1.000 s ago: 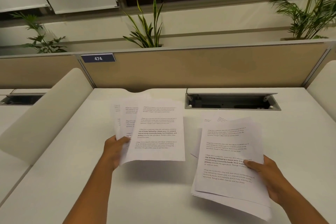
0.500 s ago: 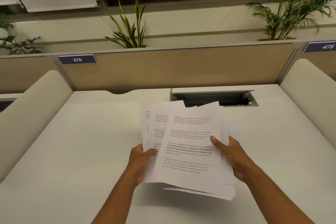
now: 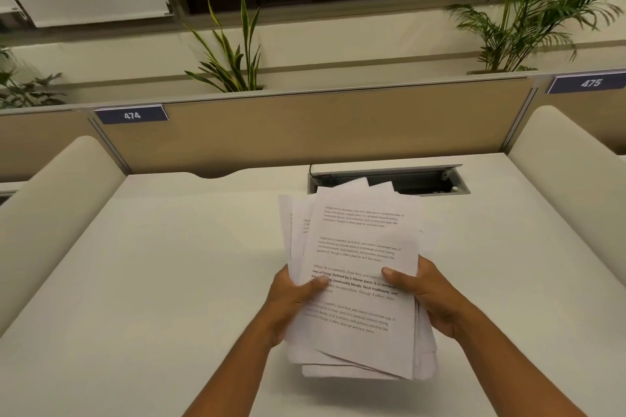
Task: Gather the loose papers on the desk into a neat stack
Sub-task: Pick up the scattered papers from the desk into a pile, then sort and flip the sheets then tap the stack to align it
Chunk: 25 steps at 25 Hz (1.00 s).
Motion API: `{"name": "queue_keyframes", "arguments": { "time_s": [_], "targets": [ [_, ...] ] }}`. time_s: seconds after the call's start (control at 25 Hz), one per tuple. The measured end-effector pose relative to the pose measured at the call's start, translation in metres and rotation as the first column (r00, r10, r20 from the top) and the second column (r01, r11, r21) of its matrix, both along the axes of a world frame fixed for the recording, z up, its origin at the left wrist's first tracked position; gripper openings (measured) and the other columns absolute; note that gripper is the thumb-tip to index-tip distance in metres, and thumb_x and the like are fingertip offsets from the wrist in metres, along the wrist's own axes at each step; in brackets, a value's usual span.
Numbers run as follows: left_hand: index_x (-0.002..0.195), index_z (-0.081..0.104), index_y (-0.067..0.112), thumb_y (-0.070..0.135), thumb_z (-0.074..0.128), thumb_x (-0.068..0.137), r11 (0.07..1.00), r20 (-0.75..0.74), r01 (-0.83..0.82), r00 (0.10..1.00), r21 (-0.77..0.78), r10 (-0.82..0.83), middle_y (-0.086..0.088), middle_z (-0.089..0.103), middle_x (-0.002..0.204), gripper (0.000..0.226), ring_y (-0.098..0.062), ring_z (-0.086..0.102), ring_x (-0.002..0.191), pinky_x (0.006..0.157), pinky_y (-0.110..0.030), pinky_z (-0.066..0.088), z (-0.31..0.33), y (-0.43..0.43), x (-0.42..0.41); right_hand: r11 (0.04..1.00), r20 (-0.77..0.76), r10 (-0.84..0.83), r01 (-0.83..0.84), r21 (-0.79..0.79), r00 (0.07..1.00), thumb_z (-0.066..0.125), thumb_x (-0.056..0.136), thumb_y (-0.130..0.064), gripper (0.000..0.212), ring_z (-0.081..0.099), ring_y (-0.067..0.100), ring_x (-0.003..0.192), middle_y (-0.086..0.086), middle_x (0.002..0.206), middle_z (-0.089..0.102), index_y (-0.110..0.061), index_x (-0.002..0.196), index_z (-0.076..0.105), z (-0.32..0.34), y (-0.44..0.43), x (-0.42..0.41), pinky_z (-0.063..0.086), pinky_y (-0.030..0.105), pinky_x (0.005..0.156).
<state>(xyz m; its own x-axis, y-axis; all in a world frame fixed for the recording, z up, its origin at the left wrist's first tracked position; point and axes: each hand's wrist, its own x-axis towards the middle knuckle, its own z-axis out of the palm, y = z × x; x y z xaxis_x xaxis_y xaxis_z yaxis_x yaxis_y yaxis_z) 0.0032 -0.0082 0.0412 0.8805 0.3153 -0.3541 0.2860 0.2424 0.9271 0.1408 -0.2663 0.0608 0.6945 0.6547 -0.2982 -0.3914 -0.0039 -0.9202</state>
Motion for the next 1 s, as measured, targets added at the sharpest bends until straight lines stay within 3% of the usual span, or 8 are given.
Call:
{"name": "queue_keyframes", "arguments": {
  "time_s": [0.16,0.28,0.44,0.64,0.84,1.0],
  "targets": [
    [0.124,0.078,0.018,0.024,0.099,0.075,0.993,0.089,0.023,0.995,0.118,-0.033,-0.008,0.083,0.122,0.055,-0.031,0.08,0.112,0.094,-0.051,0.066,0.004,-0.003,0.004,0.987,0.128,-0.11,0.123,-0.1,0.986,0.081,0.094,-0.016,0.037,0.081,0.032,0.107,0.006,0.122,0.083,-0.019,0.13,0.073,0.011,0.006,0.0,0.063,0.059,0.096],
    [0.121,0.08,0.029,0.032,0.101,0.071,0.98,0.195,-0.063,0.98,0.191,0.025,-0.001,0.085,0.116,0.055,-0.023,0.081,0.105,0.084,-0.039,0.069,0.021,-0.009,0.007,0.979,0.231,-0.19,0.202,-0.032,0.954,0.087,0.085,-0.033,0.033,0.081,0.026,0.103,-0.001,0.115,0.084,-0.033,0.117,0.079,0.024,0.007,-0.003,0.069,0.048,0.086],
    [0.125,0.075,0.033,0.044,0.102,0.064,0.972,0.298,-0.039,0.954,0.232,-0.033,0.002,0.083,0.117,0.067,-0.02,0.08,0.108,0.083,-0.031,0.067,0.04,-0.009,0.009,0.984,0.312,-0.179,0.172,0.051,0.933,0.093,0.07,-0.045,0.051,0.079,0.022,0.105,0.0,0.116,0.083,-0.037,0.118,0.079,0.032,0.003,-0.007,0.068,0.038,0.081],
    [0.13,0.072,0.034,0.048,0.099,0.067,0.972,0.325,-0.023,0.944,0.234,-0.056,0.001,0.082,0.121,0.07,-0.023,0.077,0.114,0.082,-0.034,0.068,0.04,-0.015,0.006,0.98,0.321,-0.195,0.175,0.091,0.927,0.099,0.055,-0.061,0.066,0.079,0.022,0.105,0.0,0.113,0.084,-0.038,0.114,0.08,0.029,0.004,-0.016,0.067,0.033,0.074],
    [0.121,0.077,0.04,0.035,0.099,0.068,0.975,0.279,-0.039,0.96,0.221,-0.025,0.004,0.083,0.118,0.057,-0.021,0.078,0.11,0.081,-0.03,0.067,0.026,-0.02,0.004,0.977,0.337,-0.211,0.197,0.077,0.917,0.097,0.061,-0.046,0.052,0.08,0.021,0.103,-0.003,0.113,0.085,-0.044,0.111,0.081,0.018,0.002,-0.023,0.067,0.032,0.076],
    [0.118,0.078,0.047,0.036,0.096,0.071,0.972,0.263,-0.09,0.964,0.219,0.03,0.008,0.083,0.114,0.052,-0.017,0.078,0.106,0.077,-0.029,0.067,0.023,-0.036,0.003,0.952,0.331,-0.3,0.3,0.053,0.895,0.094,0.06,-0.042,0.053,0.079,0.023,0.099,-0.005,0.109,0.085,-0.041,0.111,0.081,0.009,0.007,-0.034,0.07,0.041,0.079]
  ]
}}
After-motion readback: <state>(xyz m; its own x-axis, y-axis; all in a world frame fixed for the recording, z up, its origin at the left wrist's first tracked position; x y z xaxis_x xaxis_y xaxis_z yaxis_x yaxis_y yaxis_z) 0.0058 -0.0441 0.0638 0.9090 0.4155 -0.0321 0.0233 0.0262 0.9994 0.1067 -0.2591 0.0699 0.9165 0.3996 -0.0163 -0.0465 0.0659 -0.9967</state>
